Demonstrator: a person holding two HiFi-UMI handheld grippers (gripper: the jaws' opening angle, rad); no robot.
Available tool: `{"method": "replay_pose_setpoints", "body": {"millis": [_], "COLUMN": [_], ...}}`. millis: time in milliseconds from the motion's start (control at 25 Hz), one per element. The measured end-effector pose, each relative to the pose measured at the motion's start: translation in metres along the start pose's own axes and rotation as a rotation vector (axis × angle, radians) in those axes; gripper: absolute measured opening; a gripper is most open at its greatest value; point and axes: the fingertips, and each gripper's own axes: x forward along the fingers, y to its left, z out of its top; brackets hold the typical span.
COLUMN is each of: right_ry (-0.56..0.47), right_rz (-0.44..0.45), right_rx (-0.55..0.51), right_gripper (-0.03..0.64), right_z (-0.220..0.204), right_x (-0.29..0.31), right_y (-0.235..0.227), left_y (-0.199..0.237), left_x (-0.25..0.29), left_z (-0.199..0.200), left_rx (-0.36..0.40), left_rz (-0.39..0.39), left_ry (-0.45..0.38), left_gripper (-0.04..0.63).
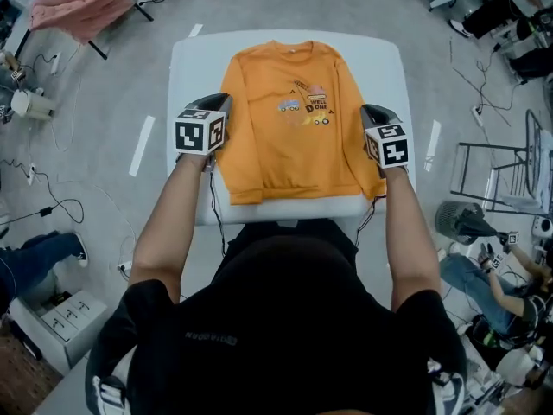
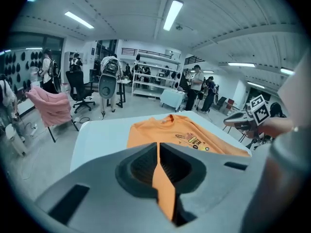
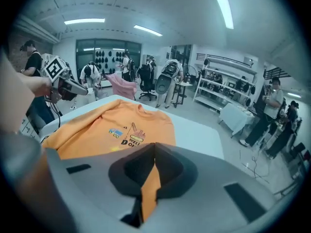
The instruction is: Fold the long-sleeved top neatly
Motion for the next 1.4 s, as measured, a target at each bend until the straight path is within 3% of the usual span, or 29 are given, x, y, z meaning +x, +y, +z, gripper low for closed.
{"method": "replay_pose_setpoints", "body": {"millis": [560, 680, 920, 1120, 1240, 1320, 1400], "right_ry": [-0.015, 0.013, 0.084, 0.134, 0.151, 0.161, 0.165], "right_rz": [-0.084, -0.052, 0.074, 0.137, 0.157, 0.196, 0.232], "right_rx": [0.224, 0.251, 0.338, 0.355, 0.435, 0.453, 0.43], "right_gripper": [0.005, 0.016, 0.1, 0.157, 0.183, 0.152, 0.056], "right_z": [-0.121, -0.148, -0.204, -0.237, -0.25, -0.251, -0.251], "right_x": [-0.106, -0.114, -0.122, -0.118, -0.114, -0.109, -0.104], "right_y": [-0.026, -0.027, -0.006, 0.017, 0.018, 0.022, 0.024], "left_y": [-0.072, -0.1, -0.157, -0.184, -0.195, -0.201, -0.206], "left_x": [-0.058, -0.058, -0.056, -0.064, -0.068, -0.07, -0.072], "left_z": [-0.06, -0.073, -0.089, -0.112, -0.124, -0.127, -0.124], "left_rx": [0.009, 0.013, -0.015, -0.016, -0.037, -0.042, -0.041], "left_rz": [0.033, 0.038, 0.028, 0.059, 0.069, 0.075, 0.083], "left_ry": [0.006, 0.022, 0.033, 0.071, 0.087, 0.09, 0.081], "left_gripper": [0.006, 0.006, 0.006, 0.006, 0.006, 0.006, 0.006]}}
